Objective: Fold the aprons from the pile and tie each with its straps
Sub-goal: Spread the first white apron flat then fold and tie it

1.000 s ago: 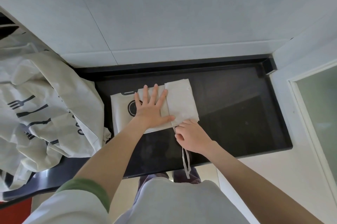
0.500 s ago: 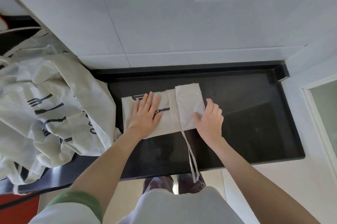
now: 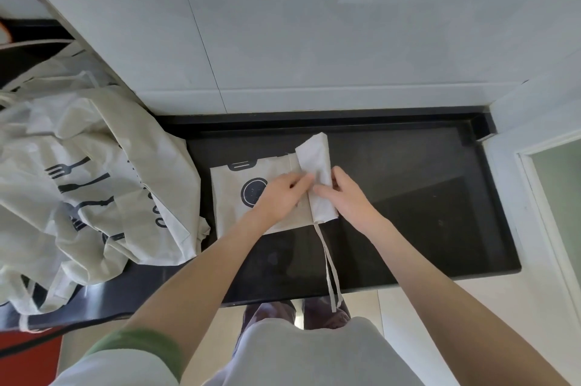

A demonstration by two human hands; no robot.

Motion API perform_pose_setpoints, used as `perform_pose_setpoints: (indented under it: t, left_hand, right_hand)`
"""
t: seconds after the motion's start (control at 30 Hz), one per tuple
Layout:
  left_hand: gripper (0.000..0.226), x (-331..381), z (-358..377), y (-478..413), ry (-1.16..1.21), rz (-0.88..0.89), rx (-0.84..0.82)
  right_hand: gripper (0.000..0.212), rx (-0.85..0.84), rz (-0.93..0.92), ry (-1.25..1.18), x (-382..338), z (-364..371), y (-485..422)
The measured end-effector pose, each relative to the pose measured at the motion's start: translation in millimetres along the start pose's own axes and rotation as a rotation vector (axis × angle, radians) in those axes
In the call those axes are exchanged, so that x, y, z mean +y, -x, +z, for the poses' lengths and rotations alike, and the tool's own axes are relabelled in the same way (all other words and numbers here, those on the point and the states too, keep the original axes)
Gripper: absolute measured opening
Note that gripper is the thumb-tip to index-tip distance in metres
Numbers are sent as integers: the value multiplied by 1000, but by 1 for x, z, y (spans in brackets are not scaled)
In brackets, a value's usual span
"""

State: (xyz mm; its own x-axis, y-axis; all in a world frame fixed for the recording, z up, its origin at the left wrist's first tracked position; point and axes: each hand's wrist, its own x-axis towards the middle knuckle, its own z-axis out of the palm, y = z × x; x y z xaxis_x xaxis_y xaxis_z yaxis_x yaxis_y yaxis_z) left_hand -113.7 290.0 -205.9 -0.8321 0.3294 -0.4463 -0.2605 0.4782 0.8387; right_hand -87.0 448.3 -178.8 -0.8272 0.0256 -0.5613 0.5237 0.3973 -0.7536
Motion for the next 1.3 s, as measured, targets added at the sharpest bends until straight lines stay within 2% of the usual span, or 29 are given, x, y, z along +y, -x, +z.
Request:
perform_pose_setpoints:
  t: [0.07,0.13,0.2,0.27,0.33,0.4,0.47,0.53,0.67,0.8,0.9,1.07,1.3]
  left_hand:
    - [49,14,-3,0,302,-153,6]
    - [48,22,-5,-2,299,-232,34]
    - [31,22,-5,-3,184,-303,112]
    - [24,18,-5,-3,187,-367,176]
    - [30,10,-9,0,445,-418,169]
    - [32,3,-13,3,708,-432,130]
    - [28,-1,-18,7,888,-446,90]
    - [26,-2,-20,10,1039,-493,72]
    - [40,-12,-19,7,1261,-532,165]
    - [46,-14,-11,5,1401,-535,195]
    - [39,-12,-6,3,1477,-505,193]
    - [36,-8,-3,3,1498,-491,182]
    - [25,3,-5,8,1459,-514,140]
  right_hand:
    - [34,-84,-85,-69,-1,5,3]
    - [26,-151,-116,-53,-3,9,5]
    - [23,-206,-117,-18,-4,14,3]
    - [24,-152,-136,59,-1,18,1]
    - [23,-2,-148,155,1,21,-3]
    - [23,92,-109,211,5,20,-7]
    - [25,68,-34,201,12,17,-9]
    - [21,13,38,128,20,17,-9]
    - [22,-5,202,-89,21,14,-4]
    - [26,-21,211,-114,23,8,3]
    - [34,-9,203,-123,26,8,6]
    - [37,-45,92,114,31,13,15]
    - [34,-136,48,272,31,17,16]
